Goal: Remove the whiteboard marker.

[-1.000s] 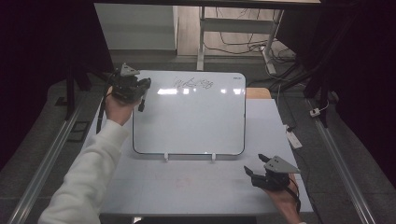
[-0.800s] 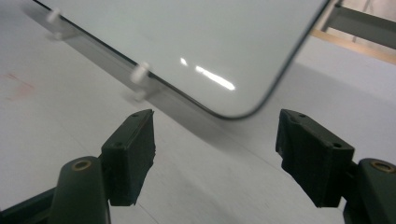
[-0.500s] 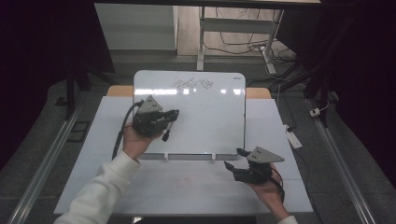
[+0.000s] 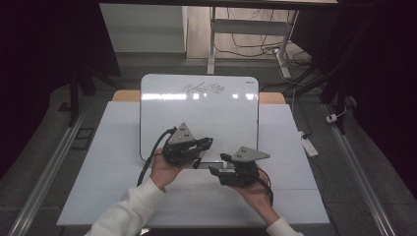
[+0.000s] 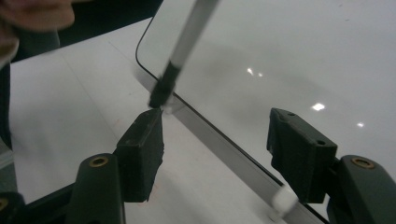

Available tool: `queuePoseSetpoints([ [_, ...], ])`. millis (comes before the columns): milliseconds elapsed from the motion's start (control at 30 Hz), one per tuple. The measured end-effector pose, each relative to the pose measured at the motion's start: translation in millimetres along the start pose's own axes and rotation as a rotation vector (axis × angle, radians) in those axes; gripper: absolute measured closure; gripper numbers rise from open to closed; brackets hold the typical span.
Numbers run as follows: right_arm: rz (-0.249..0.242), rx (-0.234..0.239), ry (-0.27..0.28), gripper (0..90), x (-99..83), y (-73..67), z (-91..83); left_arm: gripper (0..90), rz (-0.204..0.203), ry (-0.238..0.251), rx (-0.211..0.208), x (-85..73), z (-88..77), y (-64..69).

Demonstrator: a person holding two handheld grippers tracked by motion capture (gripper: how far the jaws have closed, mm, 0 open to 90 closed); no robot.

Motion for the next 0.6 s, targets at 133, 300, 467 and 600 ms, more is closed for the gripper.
queuePoseSetpoints([
  [133, 0.046, 0.023, -0.030, 41.7, 3.2, -6.5, 15.9, 81.3, 0.003, 0.000, -0.006, -5.5, 5.8, 5.8],
  [300, 0.098, 0.064, -0.053, 48.4, 1.9, -10.3, 25.4, 81.3, 0.001, -0.001, -0.014, -11.1, 11.0, 9.3],
  [467, 0.123, 0.076, -0.083, 61.3, -1.3, -11.6, 30.2, 81.3, 0.004, -0.010, -0.015, -14.9, 17.4, 13.1],
  [600, 0.157, 0.105, -0.104, 70.8, -4.3, -11.8, 32.2, 81.3, 0.006, -0.005, -0.014, -14.7, 19.6, 15.7],
])
Point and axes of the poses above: each handheld gripper's, and its own axes: z roughly forward along the jaws, x roughly out of its top, y roughly to its right, the point moved 5 cm from there along z, roughly forward along the jaws, and after that the axes turned 11 degrees about -z, right-handed, at the moved point
